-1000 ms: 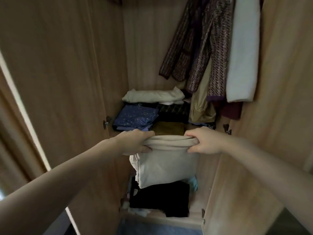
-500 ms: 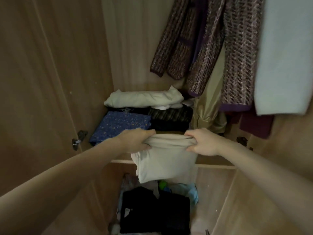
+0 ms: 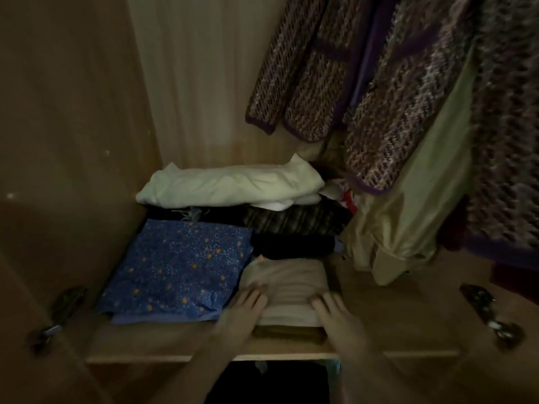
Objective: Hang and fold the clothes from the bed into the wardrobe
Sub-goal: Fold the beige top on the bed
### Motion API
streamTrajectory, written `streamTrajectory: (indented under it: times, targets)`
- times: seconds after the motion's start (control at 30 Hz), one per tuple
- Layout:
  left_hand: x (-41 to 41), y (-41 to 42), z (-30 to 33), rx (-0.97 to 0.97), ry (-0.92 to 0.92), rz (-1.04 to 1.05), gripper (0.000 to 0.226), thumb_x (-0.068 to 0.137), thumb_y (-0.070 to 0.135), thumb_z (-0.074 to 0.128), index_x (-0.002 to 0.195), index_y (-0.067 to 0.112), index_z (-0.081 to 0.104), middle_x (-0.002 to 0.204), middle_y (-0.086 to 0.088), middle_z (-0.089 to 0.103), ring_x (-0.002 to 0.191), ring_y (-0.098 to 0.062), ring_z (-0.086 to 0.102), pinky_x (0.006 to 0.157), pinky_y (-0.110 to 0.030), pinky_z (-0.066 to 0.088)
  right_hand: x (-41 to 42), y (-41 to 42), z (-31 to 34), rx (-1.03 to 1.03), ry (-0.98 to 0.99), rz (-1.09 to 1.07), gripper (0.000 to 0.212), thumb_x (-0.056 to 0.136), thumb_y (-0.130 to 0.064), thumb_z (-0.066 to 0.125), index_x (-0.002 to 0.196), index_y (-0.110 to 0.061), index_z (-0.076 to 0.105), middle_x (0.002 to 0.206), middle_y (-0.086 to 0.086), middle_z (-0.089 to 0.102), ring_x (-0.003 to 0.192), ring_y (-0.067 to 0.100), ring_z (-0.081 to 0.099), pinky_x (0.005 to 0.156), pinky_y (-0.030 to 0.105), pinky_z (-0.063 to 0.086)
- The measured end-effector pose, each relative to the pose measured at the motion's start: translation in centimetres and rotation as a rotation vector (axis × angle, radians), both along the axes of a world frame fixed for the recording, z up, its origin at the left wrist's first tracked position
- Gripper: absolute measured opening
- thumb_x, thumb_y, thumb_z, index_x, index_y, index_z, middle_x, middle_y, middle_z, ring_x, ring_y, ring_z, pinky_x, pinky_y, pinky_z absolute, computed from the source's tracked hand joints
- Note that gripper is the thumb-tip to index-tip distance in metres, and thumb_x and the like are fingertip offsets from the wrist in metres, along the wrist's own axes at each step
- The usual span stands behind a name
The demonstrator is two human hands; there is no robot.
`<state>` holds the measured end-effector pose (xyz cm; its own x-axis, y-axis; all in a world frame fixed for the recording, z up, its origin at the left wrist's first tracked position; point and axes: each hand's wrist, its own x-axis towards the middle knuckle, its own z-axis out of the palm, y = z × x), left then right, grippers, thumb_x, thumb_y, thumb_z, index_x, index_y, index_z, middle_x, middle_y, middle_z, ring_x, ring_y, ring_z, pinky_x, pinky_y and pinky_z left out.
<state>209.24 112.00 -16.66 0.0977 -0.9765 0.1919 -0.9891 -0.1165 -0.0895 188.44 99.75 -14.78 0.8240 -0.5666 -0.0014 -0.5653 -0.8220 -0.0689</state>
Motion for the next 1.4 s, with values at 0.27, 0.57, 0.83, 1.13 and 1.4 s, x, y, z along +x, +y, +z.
streamTrajectory:
  times: [0.27, 0.57, 0.83, 1.13, 1.4]
  targets:
    - [0.0, -1.3, 3.2, 0.117, 0.31, 0.021, 0.047, 0.081, 0.025, 0.046, 0.127, 0.02, 0.05, 0.141, 0.006, 0.044, 0.134, -0.021, 0.036, 0.101, -0.031, 0.033, 1.4, -0.7, 0.6, 0.163, -0.286, -0.096, 0.048, 0.075, -0.015, 0.046, 0.121, -0.028, 0.046, 0.122, -0.013, 0.034, 0.116, 0.017, 0.04, 0.09, 0.032, 0.042]
    - [1.7, -9.1, -0.7, 0.176, 0.478, 0.175, 0.057, 0.098, 0.054, 0.03, 0.152, 0.042, 0.017, 0.163, 0.009, 0.002, 0.149, -0.016, -0.006, 0.121, -0.044, -0.003, 8.0, -4.2, -3.4, 0.254, -0.167, -0.344, 0.058, 0.097, -0.048, 0.011, 0.153, -0.032, 0.012, 0.161, 0.003, -0.001, 0.147, 0.02, -0.002, 0.12, 0.038, -0.002]
    - [1.8, -10.8, -1.3, 0.229, 0.506, 0.205, 0.062, 0.094, 0.061, 0.027, 0.152, 0.046, 0.009, 0.162, 0.014, -0.004, 0.149, -0.016, -0.01, 0.118, -0.045, -0.011, 7.6, -5.4, -4.3, 0.203, -0.341, -0.303, 0.073, 0.084, -0.054, 0.007, 0.15, -0.032, 0.027, 0.161, 0.004, 0.011, 0.148, 0.019, 0.006, 0.119, 0.029, 0.007]
    - [0.6, -10.0, -0.6, 0.096, 0.435, 0.248, 0.081, 0.075, 0.066, 0.009, 0.149, 0.042, 0.028, 0.161, 0.01, 0.019, 0.147, -0.018, 0.014, 0.119, -0.042, 0.008, 7.6, -5.4, -2.2, 0.338, -0.219, -0.3, 0.054, 0.1, -0.043, 0.026, 0.152, -0.031, 0.017, 0.162, 0.0, -0.004, 0.147, 0.017, -0.007, 0.12, 0.033, 0.003]
    - [-3.4, -6.5, 3.3, 0.023, 0.179, 0.248, 0.086, 0.074, 0.058, 0.0, 0.138, 0.032, 0.051, 0.163, 0.001, 0.011, 0.15, -0.019, 0.0, 0.118, -0.048, -0.004, 4.3, -2.4, 2.9, 0.259, -0.224, -0.304, 0.057, 0.099, -0.043, 0.029, 0.15, -0.018, 0.024, 0.16, 0.007, 0.008, 0.144, 0.027, 0.014, 0.117, 0.041, 0.018]
